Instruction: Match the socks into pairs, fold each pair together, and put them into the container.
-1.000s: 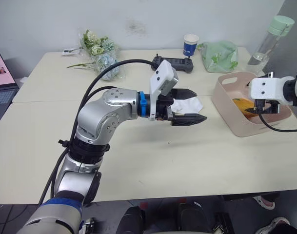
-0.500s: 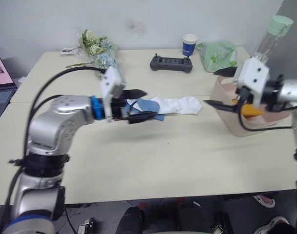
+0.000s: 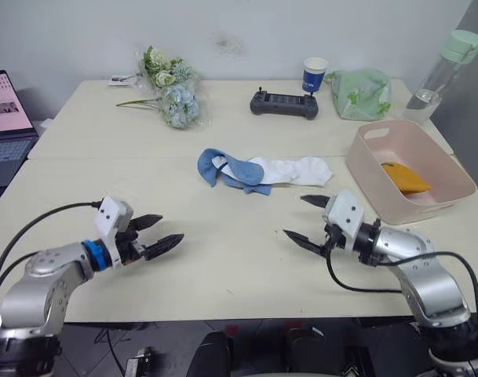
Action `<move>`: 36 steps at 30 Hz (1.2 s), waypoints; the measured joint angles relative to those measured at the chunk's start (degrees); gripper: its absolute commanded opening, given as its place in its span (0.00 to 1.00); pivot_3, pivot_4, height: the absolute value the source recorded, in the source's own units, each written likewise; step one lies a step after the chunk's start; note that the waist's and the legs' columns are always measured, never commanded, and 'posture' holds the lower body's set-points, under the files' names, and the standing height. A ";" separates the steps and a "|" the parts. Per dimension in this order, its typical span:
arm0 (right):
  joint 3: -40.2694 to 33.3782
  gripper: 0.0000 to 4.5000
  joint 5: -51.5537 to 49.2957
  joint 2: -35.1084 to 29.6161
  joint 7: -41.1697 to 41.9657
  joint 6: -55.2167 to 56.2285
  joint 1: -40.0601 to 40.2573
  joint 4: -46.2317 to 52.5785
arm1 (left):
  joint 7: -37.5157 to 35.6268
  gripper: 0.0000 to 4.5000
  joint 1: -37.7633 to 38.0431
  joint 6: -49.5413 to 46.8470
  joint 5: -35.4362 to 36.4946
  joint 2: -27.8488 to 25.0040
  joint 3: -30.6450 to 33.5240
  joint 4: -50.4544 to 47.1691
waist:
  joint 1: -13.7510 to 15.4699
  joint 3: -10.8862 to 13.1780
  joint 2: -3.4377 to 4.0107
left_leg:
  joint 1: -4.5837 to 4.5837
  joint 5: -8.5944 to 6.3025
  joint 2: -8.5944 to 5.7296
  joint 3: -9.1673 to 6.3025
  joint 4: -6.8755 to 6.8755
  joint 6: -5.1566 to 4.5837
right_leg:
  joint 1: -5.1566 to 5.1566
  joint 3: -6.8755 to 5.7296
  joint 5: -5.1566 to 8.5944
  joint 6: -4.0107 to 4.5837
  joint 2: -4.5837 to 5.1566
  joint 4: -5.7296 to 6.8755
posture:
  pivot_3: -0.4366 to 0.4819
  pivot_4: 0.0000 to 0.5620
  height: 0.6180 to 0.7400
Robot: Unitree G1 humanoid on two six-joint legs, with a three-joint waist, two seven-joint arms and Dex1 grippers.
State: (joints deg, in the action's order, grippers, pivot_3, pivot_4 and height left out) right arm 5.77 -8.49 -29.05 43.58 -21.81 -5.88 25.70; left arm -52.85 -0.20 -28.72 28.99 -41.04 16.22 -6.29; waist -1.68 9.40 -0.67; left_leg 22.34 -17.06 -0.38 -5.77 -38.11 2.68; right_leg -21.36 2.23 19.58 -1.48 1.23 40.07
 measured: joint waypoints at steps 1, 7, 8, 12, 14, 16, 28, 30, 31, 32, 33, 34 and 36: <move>0.19 1.00 -0.11 0.65 -0.53 -0.15 0.71 1.15 | 0.64 1.00 -0.10 0.76 -0.08 0.18 0.05 0.04 | -0.04 0.00 0.00 | 0.00 0.00 0.01 -0.02 0.00 0.00 | 0.00 -0.01 0.00 0.00 -0.02 0.02 | 0.48 0.27 1.00; 1.50 1.00 -0.57 2.01 -3.29 -2.16 0.91 6.02 | 4.59 1.00 -8.09 5.44 -2.51 3.42 -0.93 4.88 | -0.06 -0.07 -0.11 | -0.21 0.00 -0.01 -0.02 0.02 0.01 | 0.15 -0.03 0.00 0.00 -0.05 0.02 | 0.48 0.27 1.00; 1.70 1.00 -1.17 2.00 -3.47 -3.14 0.84 6.47 | 4.68 1.00 -10.59 5.43 -2.69 3.99 -1.69 6.25 | -0.02 -0.07 -0.12 | -0.21 0.00 -0.02 -0.02 0.02 0.01 | 0.16 -0.03 0.00 0.00 -0.05 0.02 | 0.48 0.27 1.00; 2.21 1.00 -3.56 2.47 -3.99 -6.61 -0.17 8.52 | 5.91 1.00 -20.48 5.31 -3.92 6.70 -4.54 14.03 | -0.05 -0.11 -0.17 | -0.22 0.00 -0.03 -0.04 0.00 0.01 | 0.17 -0.07 0.00 0.00 -0.07 0.04 | 0.48 0.27 1.00; 2.32 1.00 -4.25 2.65 -4.83 -7.97 -0.67 9.57 | 6.14 1.00 -25.70 5.70 -5.48 7.68 -6.02 19.29 | -0.13 -0.11 -0.18 | -0.23 0.00 -0.04 -0.03 0.01 0.01 | 0.16 -0.08 0.00 0.00 -0.10 0.05 | 0.48 0.27 1.00; 2.34 1.00 -4.61 3.11 -5.76 -9.37 -1.66 10.26 | 6.20 1.00 -30.16 7.20 -7.36 8.64 -7.49 24.55 | -0.33 -0.11 -0.18 | -0.24 0.00 -0.04 0.01 0.01 0.00 | 0.11 -0.09 0.00 0.00 -0.14 0.07 | 0.48 0.27 1.00; 2.97 1.00 -6.11 3.13 -9.81 -12.44 -1.03 12.77 | 5.78 0.45 -45.06 20.47 -15.60 13.90 -11.96 53.56 | -0.54 -0.11 -0.21 | -0.23 0.01 -0.05 0.04 0.00 0.01 | 0.00 -0.12 0.00 0.00 -0.14 0.19 | 0.48 0.27 1.00; 3.40 1.00 -6.06 3.04 -10.04 -12.36 -0.74 12.77 | 5.34 0.30 -46.20 21.90 -15.95 14.41 -11.95 55.53 | -0.57 -0.11 -0.21 | -0.23 0.01 -0.05 0.06 0.00 0.01 | 0.00 -0.10 0.00 0.00 -0.14 0.19 | 0.48 0.27 1.00; 3.57 1.00 -6.03 2.98 -10.13 -12.30 -0.61 12.77 | 4.74 0.24 -46.42 22.51 -16.10 14.55 -11.95 55.95 | -0.63 -0.11 -0.21 | -0.23 0.01 -0.05 0.06 0.00 0.01 | 0.00 -0.10 0.00 0.00 -0.14 0.20 | 0.48 0.27 1.00; 3.60 1.00 -5.98 2.82 -10.23 -12.24 -0.39 12.77 | 4.26 0.16 -46.43 23.10 -16.22 14.58 -11.95 56.03 | -0.71 -0.11 -0.21 | -0.23 0.01 -0.05 0.06 0.00 0.01 | -0.01 -0.10 0.00 0.00 -0.14 0.21 | 0.48 0.27 1.00; 3.60 1.00 -5.94 2.63 -10.31 -12.24 -0.23 12.77 | 3.78 0.09 -46.40 23.38 -16.36 14.51 -11.96 56.02 | -0.74 -0.11 -0.21 | -0.23 0.01 -0.04 0.05 0.00 0.01 | -0.02 -0.10 0.00 0.00 -0.14 0.22 | 0.48 0.27 1.00; 3.63 1.00 -5.84 2.49 -10.36 -12.22 -0.18 12.77 | 3.20 0.01 -46.14 23.88 -16.47 14.21 -11.96 55.75 | -0.85 -0.11 -0.21 | -0.23 0.01 -0.04 0.05 0.00 0.01 | -0.03 -0.10 0.00 0.00 -0.14 0.24 | 0.48 0.27 1.00; 3.85 1.00 -5.60 2.45 -10.58 -12.15 -0.14 12.80 | 1.87 0.01 -43.84 24.31 -16.49 12.69 -11.96 52.50 | -1.25 -0.11 -0.21 | -0.24 0.01 -0.02 0.04 0.01 0.01 | -0.04 -0.07 0.00 0.00 -0.14 0.26 | 0.48 0.27 1.00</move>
State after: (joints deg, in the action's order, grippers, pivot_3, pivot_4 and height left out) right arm 9.62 -14.09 -26.60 32.99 -33.96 -6.02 38.50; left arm -50.97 -44.05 -4.41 12.50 -28.35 4.26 46.21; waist -2.93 9.29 -0.87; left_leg 22.11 -17.05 -0.40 -5.73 -38.10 2.69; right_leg -21.40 2.17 19.58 -1.48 1.08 40.33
